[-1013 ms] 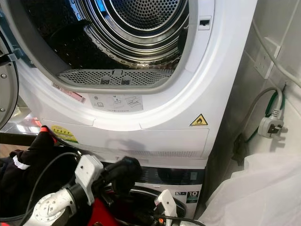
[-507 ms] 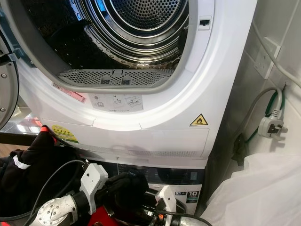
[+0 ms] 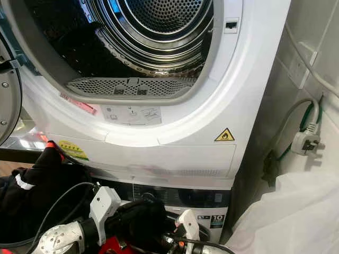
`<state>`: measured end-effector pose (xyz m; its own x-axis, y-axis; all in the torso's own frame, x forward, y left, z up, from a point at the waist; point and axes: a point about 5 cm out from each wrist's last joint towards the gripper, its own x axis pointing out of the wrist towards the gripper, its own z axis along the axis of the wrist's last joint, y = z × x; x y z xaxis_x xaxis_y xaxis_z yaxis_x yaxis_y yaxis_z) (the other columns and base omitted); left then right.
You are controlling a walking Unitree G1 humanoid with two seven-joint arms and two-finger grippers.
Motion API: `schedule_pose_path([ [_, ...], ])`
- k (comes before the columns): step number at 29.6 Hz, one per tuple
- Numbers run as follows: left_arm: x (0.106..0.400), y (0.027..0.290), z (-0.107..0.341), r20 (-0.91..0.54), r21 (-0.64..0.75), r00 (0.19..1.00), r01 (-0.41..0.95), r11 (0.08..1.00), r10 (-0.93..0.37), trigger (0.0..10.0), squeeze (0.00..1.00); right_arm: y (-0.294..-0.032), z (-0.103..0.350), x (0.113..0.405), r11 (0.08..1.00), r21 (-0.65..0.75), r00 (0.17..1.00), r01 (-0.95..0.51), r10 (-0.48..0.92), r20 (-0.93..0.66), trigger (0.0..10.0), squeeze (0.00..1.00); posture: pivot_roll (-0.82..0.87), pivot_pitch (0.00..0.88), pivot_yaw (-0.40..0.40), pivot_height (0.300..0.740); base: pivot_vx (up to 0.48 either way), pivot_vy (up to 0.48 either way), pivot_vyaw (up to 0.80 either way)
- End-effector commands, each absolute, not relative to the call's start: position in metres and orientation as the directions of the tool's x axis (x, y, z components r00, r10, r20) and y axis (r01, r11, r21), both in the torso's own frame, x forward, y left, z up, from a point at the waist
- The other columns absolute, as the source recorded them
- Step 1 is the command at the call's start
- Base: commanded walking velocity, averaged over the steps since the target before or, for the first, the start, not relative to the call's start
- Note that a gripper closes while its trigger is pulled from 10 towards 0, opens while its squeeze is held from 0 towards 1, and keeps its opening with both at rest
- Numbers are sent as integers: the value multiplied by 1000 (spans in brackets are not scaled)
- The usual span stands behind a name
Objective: Clothes washing
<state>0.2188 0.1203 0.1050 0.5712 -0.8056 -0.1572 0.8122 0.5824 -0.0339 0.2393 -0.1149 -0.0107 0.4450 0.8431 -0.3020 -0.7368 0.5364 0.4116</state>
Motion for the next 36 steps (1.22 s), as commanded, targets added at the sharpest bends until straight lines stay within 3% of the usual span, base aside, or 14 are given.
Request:
schedule_pose_path([
  [1, 214, 129, 105, -197, -51, 535, 832, 553, -822, 0, 0, -115, -7, 246, 559, 390, 473, -732, 828, -300, 10000, 0, 62, 0, 121, 740, 0, 0, 0],
  [11, 199, 161, 100, -350, -83, 426, 873, 480, -834, 0, 0, -133, -6, 248, 573, 360, 473, -736, 816, -333, 10000, 0, 66, 0, 122, 740, 0, 0, 0],
  [14, 195, 167, 98, -398, -97, 379, 888, 450, -835, 0, 0, -138, -3, 246, 523, 364, 425, -771, 848, -318, 10000, 0, 68, 0, 121, 740, 0, 0, 0],
  [15, 196, 168, 99, -410, -80, 373, 894, 440, -833, 0, 0, -144, -2, 246, 497, 356, 388, -791, 858, -336, 10000, 0, 65, 0, 120, 740, 0, 0, 0],
  [20, 201, 168, 102, -392, -47, 405, 888, 458, -826, 0, 0, -151, -6, 246, 511, 309, 368, -802, 831, -417, 10000, 0, 61, 0, 119, 740, 0, 0, 0],
  [22, 221, 164, 129, -222, 28, 543, 834, 551, -810, 0, 0, -153, -17, 242, 553, 279, 371, -785, 780, -504, 10000, 0, 70, 0, 113, 740, 0, 0, 0],
  [25, 227, 162, 146, -130, 31, 568, 822, 569, -813, 0, 0, -148, -20, 238, 548, 303, 358, -780, 788, -502, 10000, 0, 74, 0, 110, 740, 0, 0, 0],
  [30, 236, 153, 199, -9, 105, 492, 866, 488, -871, 0, 0, -132, -34, 223, 540, 369, 323, -757, 799, -507, 10000, 0, 81, 0, 107, 740, 0, 0, 0],
  [33, 247, 150, 246, 75, 223, 400, 886, 407, -913, 0, 0, -126, -46, 212, 585, 396, 333, -707, 770, -543, 10000, 0, 87, 0, 105, 740, 0, 0, 0],
  [35, 247, 150, 246, 75, 223, 400, 886, 407, -913, 0, 0, -126, -46, 212, 585, 396, 333, -707, 770, -543, 10000, 0, 87, 0, 105, 740, 0, 0, 0],
  [36, 256, 150, 268, 137, 283, 393, 864, 416, -909, 0, 0, -124, -50, 208, 611, 401, 343, -683, 752, -562, 10000, 0, 85, 0, 109, 740, 0, 0, 0],
])
